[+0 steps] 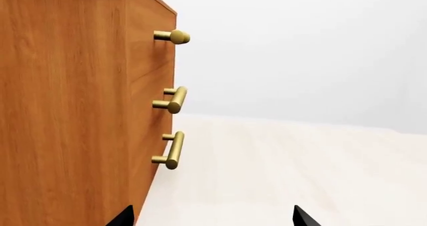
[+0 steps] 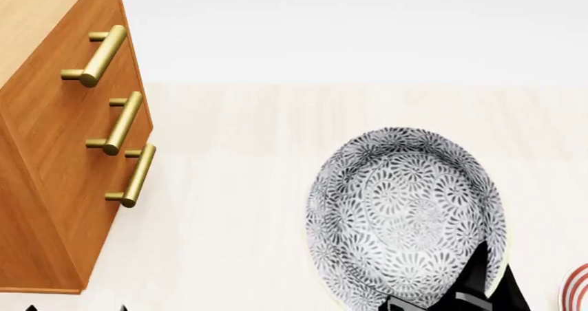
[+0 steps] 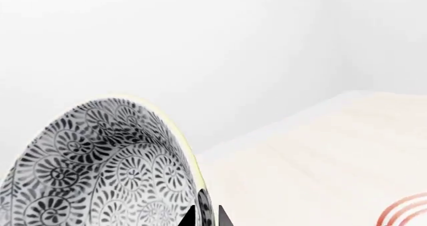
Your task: Put the bowl on top of the cabinet.
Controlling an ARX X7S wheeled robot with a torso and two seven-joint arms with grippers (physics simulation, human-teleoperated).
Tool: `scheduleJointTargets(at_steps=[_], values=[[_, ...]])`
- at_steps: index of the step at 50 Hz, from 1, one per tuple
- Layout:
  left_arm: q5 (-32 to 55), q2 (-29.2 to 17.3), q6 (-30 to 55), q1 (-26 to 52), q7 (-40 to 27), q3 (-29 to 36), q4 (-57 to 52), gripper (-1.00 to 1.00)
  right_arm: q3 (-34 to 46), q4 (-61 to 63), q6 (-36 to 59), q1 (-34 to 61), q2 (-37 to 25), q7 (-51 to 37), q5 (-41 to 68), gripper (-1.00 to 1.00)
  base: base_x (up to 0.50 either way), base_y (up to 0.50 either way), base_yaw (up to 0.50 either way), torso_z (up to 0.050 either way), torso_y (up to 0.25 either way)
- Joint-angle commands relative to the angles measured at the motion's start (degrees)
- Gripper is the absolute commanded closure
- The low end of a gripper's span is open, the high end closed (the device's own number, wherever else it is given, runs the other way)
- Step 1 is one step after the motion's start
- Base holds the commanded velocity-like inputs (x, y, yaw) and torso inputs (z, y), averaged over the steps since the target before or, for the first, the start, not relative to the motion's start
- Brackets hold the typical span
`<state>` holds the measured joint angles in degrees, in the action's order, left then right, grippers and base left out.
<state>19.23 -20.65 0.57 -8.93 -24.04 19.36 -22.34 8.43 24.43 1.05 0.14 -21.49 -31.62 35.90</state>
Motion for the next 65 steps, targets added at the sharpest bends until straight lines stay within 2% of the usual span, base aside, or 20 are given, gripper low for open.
scheduleJointTargets(at_steps=[1, 11, 26, 27, 34, 41, 52, 65], values=[[-0.3, -0.2, -0.5, -0.1, 0.3, 0.6, 0.0, -1.0, 1.5, 6.1, 6.3, 3.7, -1.9, -4.8, -4.0, 1.0, 0.0, 0.0, 0.0, 0.0, 0.0], [0.0, 0.0, -0.1, 0.9, 0.8, 1.3, 1.0, -1.0, 2.9, 12.3, 13.5, 8.2, -3.9, -8.7, -4.2, 1.0, 0.0, 0.0, 0.0, 0.0, 0.0], [-0.7, 0.0, 1.3, 2.1, 1.3, 3.2, 0.1, -1.0, 6.6, 8.8, 18.7, 16.1, -3.0, -9.5, -6.6, 1.0, 0.0, 0.0, 0.0, 0.0, 0.0], [-1.1, -0.1, 2.3, 2.6, 1.0, 3.5, -0.3, -1.0, 7.0, 8.0, 17.8, 17.0, -3.1, -7.3, -5.8, 1.0, 0.0, 0.0, 0.0, 0.0, 0.0], [-2.2, -0.7, 7.1, 4.3, -0.4, 4.6, -3.9, -1.0, 8.0, 5.0, 18.4, 20.6, -2.6, -6.4, -6.7, 1.0, 0.0, 0.0, 0.0, 0.0, 0.0], [-3.5, -0.7, 11.3, 6.2, -1.0, 6.7, -6.3, -1.0, 9.7, 4.0, 14.9, 21.9, -4.5, 1.1, -5.6, 1.0, 0.0, 0.0, 0.0, 0.0, 0.002], [-5.7, -1.2, 21.2, 9.8, -3.6, 9.1, -16.4, -1.0, 11.9, 1.4, 11.2, 22.2, -4.7, 5.1, -8.2, 1.0, 0.0, 0.0, 0.0, 0.0, 0.0], [-7.4, -0.9, 24.5, 11.7, -4.4, 11.0, -18.6, -1.0, 11.1, -1.1, 9.2, 22.0, -4.5, 6.2, -7.5, 1.0, 0.0, 0.0, 0.0, 0.0, 0.0]])
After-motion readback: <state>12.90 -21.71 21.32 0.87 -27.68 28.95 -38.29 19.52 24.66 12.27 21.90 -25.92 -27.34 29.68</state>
